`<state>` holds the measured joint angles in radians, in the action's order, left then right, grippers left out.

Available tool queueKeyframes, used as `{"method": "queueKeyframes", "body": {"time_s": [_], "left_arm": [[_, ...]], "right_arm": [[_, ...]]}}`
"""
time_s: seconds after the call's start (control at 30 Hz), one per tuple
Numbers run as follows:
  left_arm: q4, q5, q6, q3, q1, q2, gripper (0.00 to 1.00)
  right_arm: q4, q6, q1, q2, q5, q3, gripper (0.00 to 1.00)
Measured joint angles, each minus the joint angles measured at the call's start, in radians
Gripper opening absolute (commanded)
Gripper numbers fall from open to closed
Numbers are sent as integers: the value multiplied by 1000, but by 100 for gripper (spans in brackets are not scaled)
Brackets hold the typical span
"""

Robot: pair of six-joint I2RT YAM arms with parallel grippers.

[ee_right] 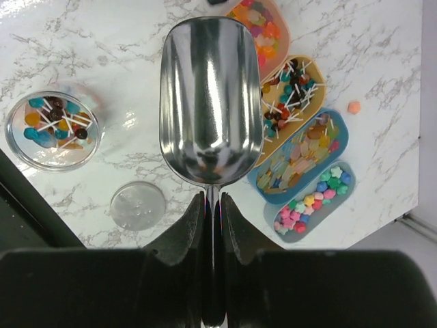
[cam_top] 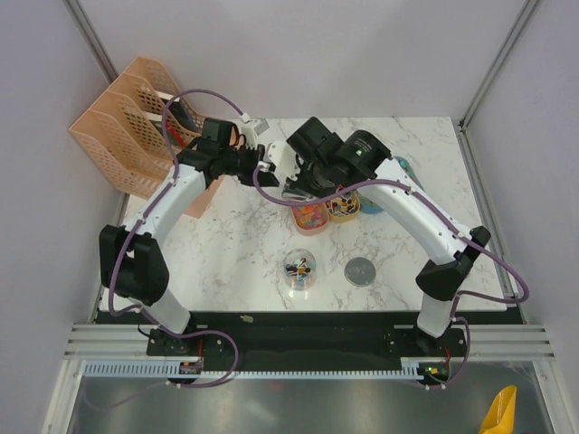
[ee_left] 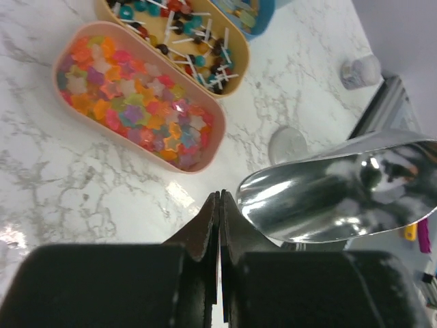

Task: Pack the candies
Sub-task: Adjust the spatula, then adjust the storage box at the center of the board.

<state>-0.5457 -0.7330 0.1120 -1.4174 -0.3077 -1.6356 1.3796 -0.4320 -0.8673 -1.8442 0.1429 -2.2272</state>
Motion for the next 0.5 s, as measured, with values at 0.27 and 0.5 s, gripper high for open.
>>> {"method": "queueKeyframes", "body": {"time_s": [0.27, 0.5], "left_arm": [[78, 266, -1, 50, 8, 49, 2], [115, 310, 26, 198, -5, -82, 2]], "right_arm": [[-13, 92, 175, 80, 13, 170, 0], [-19, 192, 247, 53, 18, 215, 0]]}}
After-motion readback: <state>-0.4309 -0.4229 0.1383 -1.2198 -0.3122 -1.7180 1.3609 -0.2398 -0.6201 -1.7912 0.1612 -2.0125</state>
